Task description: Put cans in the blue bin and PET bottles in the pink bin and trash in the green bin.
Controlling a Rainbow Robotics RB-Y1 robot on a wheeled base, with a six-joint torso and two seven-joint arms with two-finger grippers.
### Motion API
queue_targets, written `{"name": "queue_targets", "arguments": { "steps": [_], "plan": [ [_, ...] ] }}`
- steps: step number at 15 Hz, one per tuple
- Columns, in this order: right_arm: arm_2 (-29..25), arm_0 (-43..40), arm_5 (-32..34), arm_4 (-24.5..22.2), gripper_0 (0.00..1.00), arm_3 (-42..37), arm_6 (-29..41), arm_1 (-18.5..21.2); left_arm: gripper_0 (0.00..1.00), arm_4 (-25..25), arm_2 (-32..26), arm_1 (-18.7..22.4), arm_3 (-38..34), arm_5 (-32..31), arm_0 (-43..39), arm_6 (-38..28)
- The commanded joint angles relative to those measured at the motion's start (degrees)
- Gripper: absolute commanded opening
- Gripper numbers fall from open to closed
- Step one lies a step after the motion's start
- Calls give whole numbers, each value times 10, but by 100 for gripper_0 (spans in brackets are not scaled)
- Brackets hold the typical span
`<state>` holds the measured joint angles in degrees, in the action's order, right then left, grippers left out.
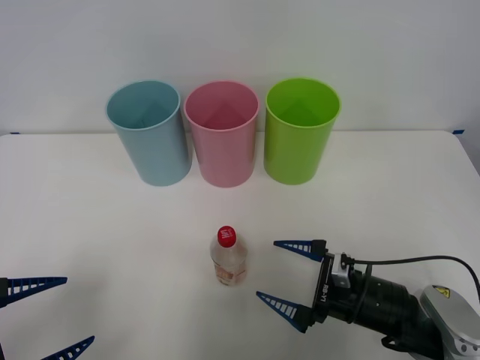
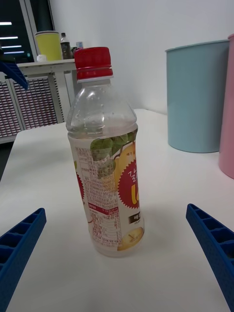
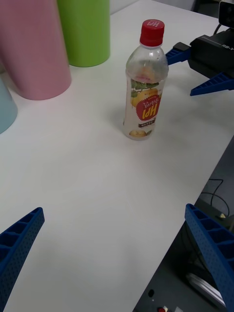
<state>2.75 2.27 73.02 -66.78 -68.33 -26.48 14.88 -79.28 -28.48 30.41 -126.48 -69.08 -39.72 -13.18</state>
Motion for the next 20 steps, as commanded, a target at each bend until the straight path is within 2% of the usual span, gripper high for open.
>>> {"name": "queue_targets", "arguments": {
  "steps": [1, 7, 20],
  "plan": [
    [14, 2, -15, 6, 100, 0, -2, 0, 100, 0, 0, 0, 0, 0, 0, 0],
    [52, 7, -57, 23, 100, 0, -16, -2, 100, 0, 0, 0, 0, 0, 0, 0],
    [93, 17, -131, 21, 100, 0, -36, -43, 100, 0, 0, 0, 0, 0, 0, 0]
  ]
}}
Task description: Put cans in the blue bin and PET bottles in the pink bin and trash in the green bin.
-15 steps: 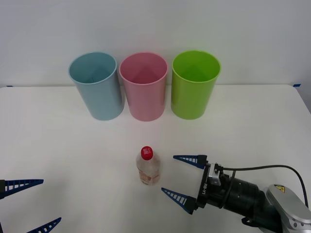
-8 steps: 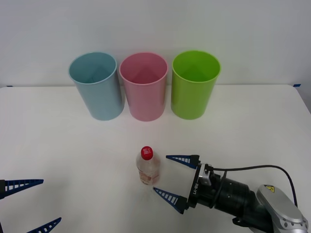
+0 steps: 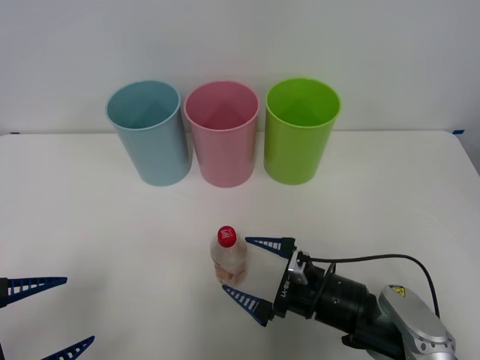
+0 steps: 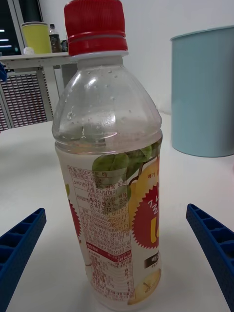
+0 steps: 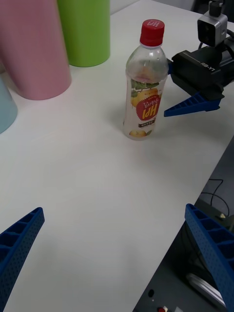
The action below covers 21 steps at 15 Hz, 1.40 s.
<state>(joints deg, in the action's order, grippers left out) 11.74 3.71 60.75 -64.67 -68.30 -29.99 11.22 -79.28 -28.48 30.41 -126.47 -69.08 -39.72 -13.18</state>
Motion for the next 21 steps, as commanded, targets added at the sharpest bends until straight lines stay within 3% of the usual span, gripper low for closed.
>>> {"name": "queue_targets", "arguments": {
  "steps": [1, 20, 21],
  "plan": [
    [6, 4, -17, 0, 100, 0, -2, -9, 100, 0, 0, 0, 0, 0, 0, 0],
    [35, 6, -77, 14, 100, 0, -2, -19, 100, 0, 0, 0, 0, 0, 0, 0],
    [34, 6, -77, 14, 60, 0, -2, -19, 100, 0, 0, 0, 0, 0, 0, 0]
  ]
}}
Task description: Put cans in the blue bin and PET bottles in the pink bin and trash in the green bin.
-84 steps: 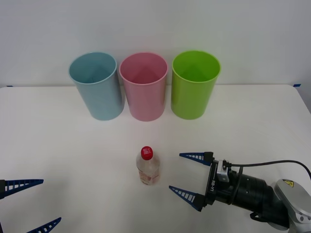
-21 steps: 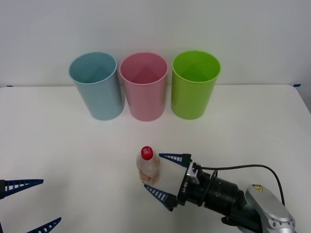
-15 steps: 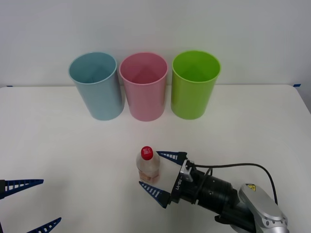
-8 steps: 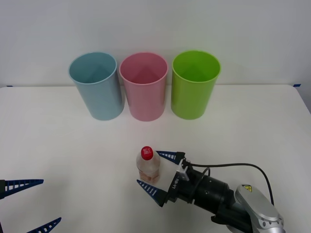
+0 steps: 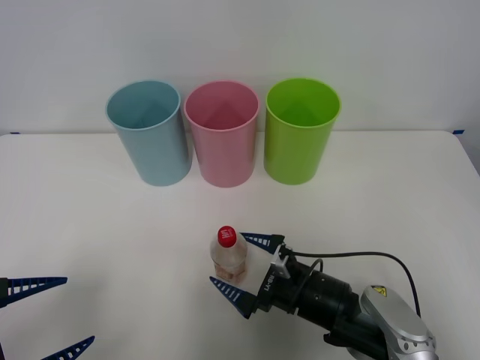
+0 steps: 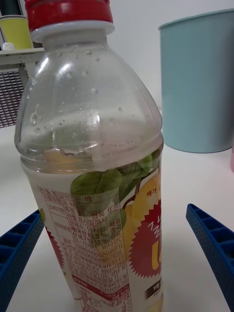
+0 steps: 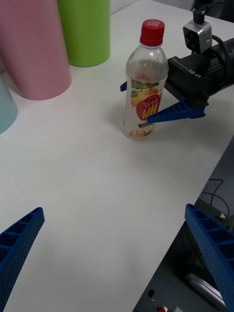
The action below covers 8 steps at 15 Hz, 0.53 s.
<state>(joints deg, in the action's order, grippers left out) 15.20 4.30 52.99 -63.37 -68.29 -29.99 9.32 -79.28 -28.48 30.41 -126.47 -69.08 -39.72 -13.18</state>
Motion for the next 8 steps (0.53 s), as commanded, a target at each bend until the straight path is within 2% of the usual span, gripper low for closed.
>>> {"name": "queue_targets", "arguments": {
  "steps": [1, 2, 3, 8],
  "plan": [
    [0, 0, 0, 2, 29, 0, -2, 0, 100, 0, 0, 0, 0, 0, 0, 0],
    [-1, 0, 0, 2, 8, 0, -2, 0, 100, 0, 0, 0, 0, 0, 0, 0],
    [-1, 1, 0, 2, 0, 0, -3, 0, 100, 0, 0, 0, 0, 0, 0, 0],
    [0, 2, 1, 3, 0, 0, -14, 0, 100, 0, 0, 0, 0, 0, 0, 0]
  ]
}}
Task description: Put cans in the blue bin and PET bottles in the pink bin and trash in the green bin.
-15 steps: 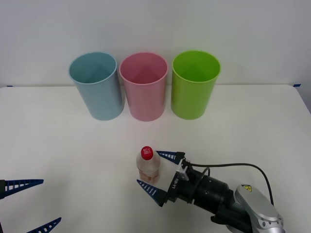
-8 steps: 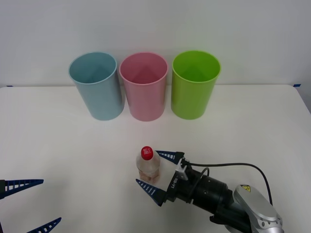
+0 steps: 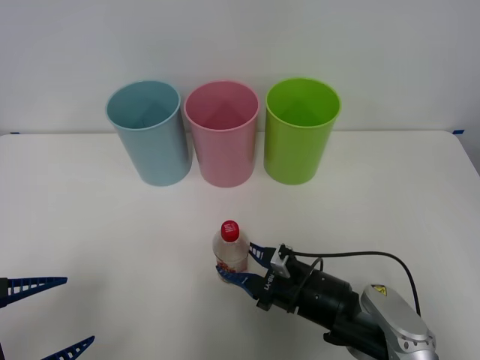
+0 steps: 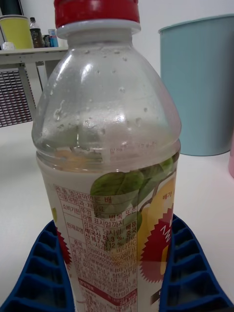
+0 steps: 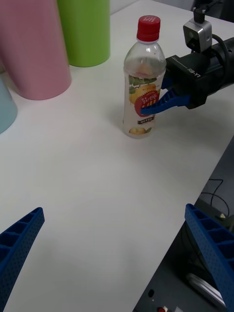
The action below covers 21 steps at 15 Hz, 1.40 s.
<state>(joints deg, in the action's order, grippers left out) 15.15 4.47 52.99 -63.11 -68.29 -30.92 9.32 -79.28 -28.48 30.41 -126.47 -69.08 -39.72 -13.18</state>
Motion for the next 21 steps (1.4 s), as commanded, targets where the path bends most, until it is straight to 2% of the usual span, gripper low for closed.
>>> {"name": "queue_targets", "arguments": {
  "steps": [1, 11, 17, 21],
  "plan": [
    [1, 0, 3, 3, 0, 0, -7, 1, 100, 0, 0, 0, 0, 0, 0, 0],
    [-8, -2, 33, 22, 0, -10, -13, 3, 100, 0, 0, 0, 0, 0, 0, 0],
    [-10, -41, 33, 48, 0, -105, 1, 47, 100, 0, 0, 0, 0, 0, 0, 0],
    [-21, -61, 33, 55, 0, -156, 17, 55, 100, 0, 0, 0, 0, 0, 0, 0]
  ]
}}
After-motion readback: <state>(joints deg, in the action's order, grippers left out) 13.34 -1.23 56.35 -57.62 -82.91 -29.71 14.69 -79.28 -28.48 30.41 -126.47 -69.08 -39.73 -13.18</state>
